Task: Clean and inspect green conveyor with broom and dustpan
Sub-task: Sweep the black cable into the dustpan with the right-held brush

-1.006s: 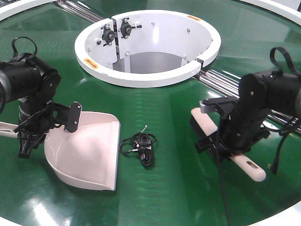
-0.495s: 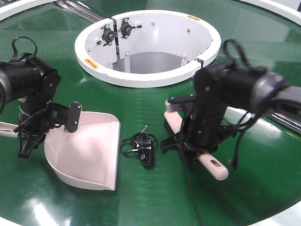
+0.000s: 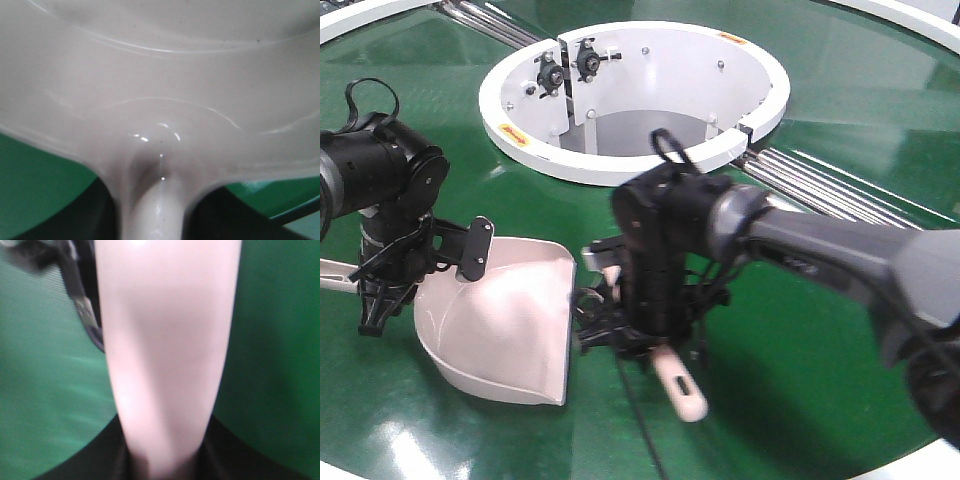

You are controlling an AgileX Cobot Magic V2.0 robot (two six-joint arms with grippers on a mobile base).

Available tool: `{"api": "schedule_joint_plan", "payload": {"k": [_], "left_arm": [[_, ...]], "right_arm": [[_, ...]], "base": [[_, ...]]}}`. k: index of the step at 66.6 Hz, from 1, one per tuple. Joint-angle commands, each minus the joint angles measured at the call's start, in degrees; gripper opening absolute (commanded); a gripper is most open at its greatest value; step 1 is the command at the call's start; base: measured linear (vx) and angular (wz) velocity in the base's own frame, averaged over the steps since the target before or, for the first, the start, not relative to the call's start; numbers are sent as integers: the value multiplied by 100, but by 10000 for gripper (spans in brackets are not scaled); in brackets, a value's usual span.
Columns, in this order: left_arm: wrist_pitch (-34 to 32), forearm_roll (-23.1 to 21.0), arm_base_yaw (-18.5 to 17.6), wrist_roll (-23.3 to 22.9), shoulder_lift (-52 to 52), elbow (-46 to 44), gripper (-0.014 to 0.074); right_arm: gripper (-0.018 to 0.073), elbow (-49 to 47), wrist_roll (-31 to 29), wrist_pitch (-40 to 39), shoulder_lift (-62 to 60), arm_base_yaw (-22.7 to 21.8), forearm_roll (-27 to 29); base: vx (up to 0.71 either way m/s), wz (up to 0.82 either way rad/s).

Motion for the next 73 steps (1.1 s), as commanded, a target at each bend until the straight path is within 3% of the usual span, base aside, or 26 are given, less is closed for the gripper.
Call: {"api": "schedule_joint_plan", "payload": {"k": [1,12,29,42,56,73], "left_arm": [[128,111,-23,-75,-338,-145,-6],[128,111,-23,-75,-338,-145,-6],[128,111,-23,-75,-338,-145,-6],[128,111,-23,-75,-338,-145,-6],[128,111,-23,-75,-338,-145,-6],[128,111,-23,-75,-338,-145,-6]], "right_arm": [[-4,-793,-123,399,-47,298,487],[-4,-1688,-279,393,304,610,1002],[-4,-2107,-388,393,272,674,1167],[-4,-2107,-394,393,190,670,924],[-4,-2046,-238,393,-52,612,180],[-4,-1456,-80,393,-707,-38,-12]], "base": [[0,0],[0,0],[0,0],[0,0],[0,0],[0,0]]}}
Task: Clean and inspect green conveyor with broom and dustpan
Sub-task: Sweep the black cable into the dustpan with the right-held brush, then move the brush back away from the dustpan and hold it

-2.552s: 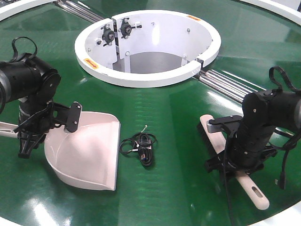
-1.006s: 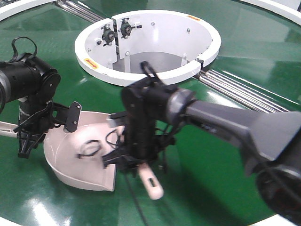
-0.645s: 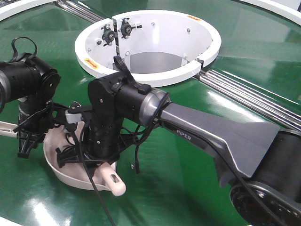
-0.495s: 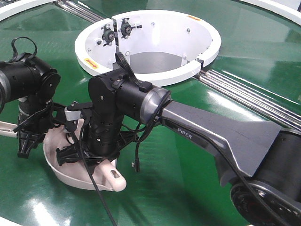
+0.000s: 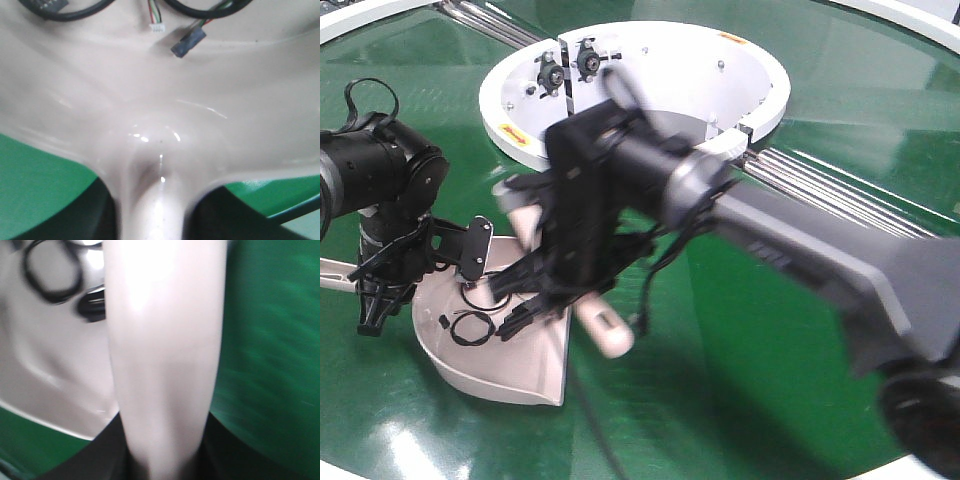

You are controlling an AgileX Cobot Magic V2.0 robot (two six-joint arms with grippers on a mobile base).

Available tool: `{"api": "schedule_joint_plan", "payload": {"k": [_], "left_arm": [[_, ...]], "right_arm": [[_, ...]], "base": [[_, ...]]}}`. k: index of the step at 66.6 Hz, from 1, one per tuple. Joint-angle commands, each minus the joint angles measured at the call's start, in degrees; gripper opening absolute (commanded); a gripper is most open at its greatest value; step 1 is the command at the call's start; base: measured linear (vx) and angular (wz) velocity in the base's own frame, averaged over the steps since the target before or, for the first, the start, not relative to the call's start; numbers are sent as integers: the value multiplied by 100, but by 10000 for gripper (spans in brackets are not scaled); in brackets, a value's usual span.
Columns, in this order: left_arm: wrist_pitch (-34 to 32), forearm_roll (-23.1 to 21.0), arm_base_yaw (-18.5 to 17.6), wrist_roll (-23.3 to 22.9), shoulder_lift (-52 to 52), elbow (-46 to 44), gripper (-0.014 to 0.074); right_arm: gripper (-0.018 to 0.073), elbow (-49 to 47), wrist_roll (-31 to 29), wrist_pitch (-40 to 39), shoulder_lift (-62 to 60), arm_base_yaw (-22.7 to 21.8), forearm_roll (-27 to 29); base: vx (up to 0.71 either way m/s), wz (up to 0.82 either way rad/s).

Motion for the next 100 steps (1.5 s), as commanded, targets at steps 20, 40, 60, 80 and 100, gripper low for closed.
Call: {"api": "schedule_joint_plan", "payload": {"k": [20,40,60,80,100], "left_arm": [[129,80,-23,-74,-338,-145,-6],[129,80,-23,-74,-338,-145,-6],[129,80,-23,-74,-338,-145,-6],[129,80,-23,-74,-338,-145,-6],[129,80,-23,-74,-338,-145,-6]], "right_arm": [[-4,1359,-46,295,-1196,-689,-603],[-4,2040,0,-15,-923,-671,-260],[-4,2035,-57,-77,-802,-672,-277],[-4,2035,-40,192,-900,-678,-875],[-4,2040,-40,152,-963,-683,-1346]], "base": [[0,0],[0,0],[0,0],[0,0],[0,0]]}}
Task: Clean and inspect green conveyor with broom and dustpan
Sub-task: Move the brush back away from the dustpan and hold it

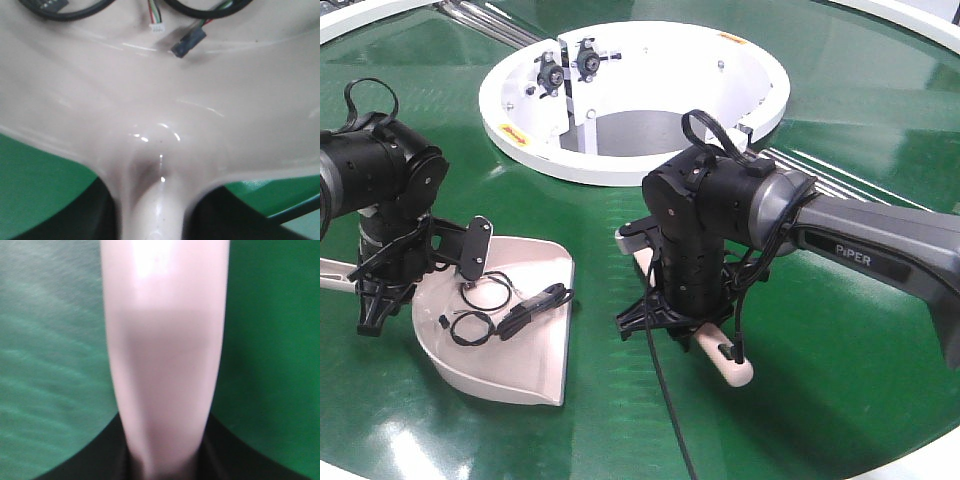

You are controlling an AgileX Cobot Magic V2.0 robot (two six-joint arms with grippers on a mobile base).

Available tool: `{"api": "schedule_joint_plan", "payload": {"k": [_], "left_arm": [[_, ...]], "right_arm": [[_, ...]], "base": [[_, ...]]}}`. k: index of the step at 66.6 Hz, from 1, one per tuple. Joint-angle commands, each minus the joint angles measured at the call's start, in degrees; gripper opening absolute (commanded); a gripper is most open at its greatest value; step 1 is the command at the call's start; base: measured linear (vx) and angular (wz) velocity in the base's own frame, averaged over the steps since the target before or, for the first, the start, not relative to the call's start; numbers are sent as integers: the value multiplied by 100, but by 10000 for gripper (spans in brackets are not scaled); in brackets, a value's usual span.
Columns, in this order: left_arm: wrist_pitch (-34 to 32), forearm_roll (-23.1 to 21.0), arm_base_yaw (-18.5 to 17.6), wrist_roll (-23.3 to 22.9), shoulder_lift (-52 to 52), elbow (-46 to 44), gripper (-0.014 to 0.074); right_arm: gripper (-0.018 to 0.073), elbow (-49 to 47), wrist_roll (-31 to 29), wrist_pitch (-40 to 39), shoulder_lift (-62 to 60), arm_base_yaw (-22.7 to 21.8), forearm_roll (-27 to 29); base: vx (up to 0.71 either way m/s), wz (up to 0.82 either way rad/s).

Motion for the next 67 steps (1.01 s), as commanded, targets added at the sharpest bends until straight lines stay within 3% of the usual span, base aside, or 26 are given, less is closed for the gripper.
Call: {"api": "schedule_joint_plan", "payload": {"k": [1,21,34,45,67], "left_arm": [[123,87,-23,-69,-338,-145,-6],[123,87,-23,-69,-338,-145,-6],[123,87,-23,-69,-338,-145,-6],[123,87,-23,-69,-338,-145,-6],[123,87,-23,-69,-338,-145,-6]], "right_arm": [[-4,-129,-41,264,-367,-18,-329],[-4,912,-220,-600,-867,-547,-212],[-4,1926,-525,-1448,-1423,-1139,174],[-4,2324,-1016,-1633,-1586,-1569,569],[17,2683,-1141,-2072,-1586,-1663,798]], "base": [[0,0],[0,0],[0,0],[0,0],[0,0]]}}
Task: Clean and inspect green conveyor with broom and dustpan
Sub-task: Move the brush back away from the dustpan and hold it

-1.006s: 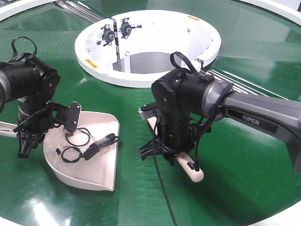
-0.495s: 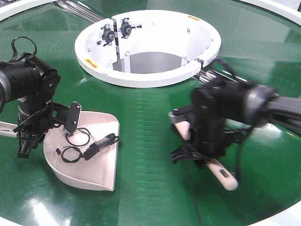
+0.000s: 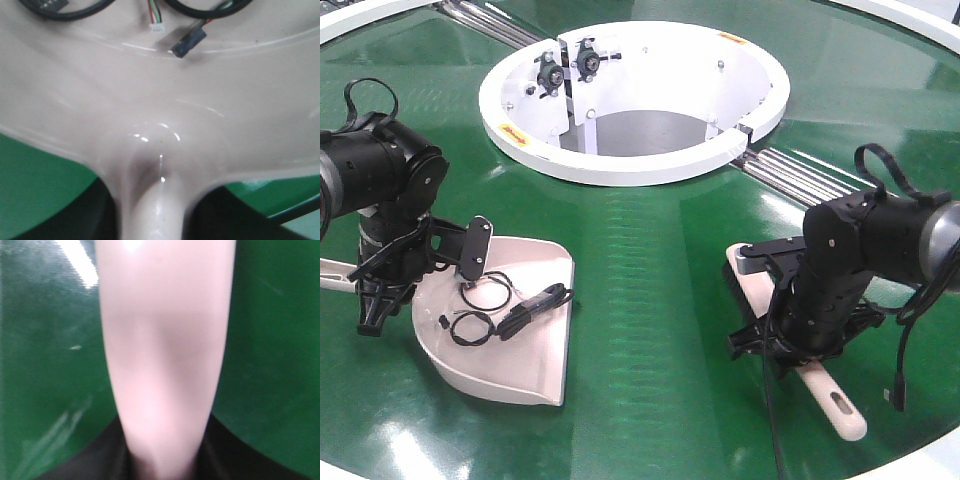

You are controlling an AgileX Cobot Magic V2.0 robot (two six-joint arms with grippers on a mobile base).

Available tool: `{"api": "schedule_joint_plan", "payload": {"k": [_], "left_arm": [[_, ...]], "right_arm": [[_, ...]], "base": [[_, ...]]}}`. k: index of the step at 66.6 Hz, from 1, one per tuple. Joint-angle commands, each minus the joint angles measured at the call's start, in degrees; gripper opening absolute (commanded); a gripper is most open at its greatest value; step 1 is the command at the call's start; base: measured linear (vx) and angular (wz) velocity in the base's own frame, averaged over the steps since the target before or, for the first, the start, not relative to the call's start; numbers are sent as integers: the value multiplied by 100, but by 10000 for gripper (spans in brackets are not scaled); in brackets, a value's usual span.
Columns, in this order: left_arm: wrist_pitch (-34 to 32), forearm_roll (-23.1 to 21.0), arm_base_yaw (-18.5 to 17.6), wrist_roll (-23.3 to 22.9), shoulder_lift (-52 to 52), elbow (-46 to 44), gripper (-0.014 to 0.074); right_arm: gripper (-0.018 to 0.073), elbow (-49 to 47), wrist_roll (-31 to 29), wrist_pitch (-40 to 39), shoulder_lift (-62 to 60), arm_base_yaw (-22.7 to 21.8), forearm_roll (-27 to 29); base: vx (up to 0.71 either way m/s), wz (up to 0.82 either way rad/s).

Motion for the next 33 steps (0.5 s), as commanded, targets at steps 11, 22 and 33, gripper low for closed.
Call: {"api": "schedule_joint_plan", "payload": {"k": [11,22,33], "left_arm": [[123,87,-23,-69,-338,-145,-6],[123,87,-23,-69,-338,-145,-6],[123,87,-23,-69,-338,-145,-6]], "right_arm": [[18,-67,-101,-236,-271,-17,76],[20,-67,-101,-115,-271,-17,76],[20,-67,-101,9,-271,-17,57]], "base": [[0,0],[0,0],[0,0]]}}
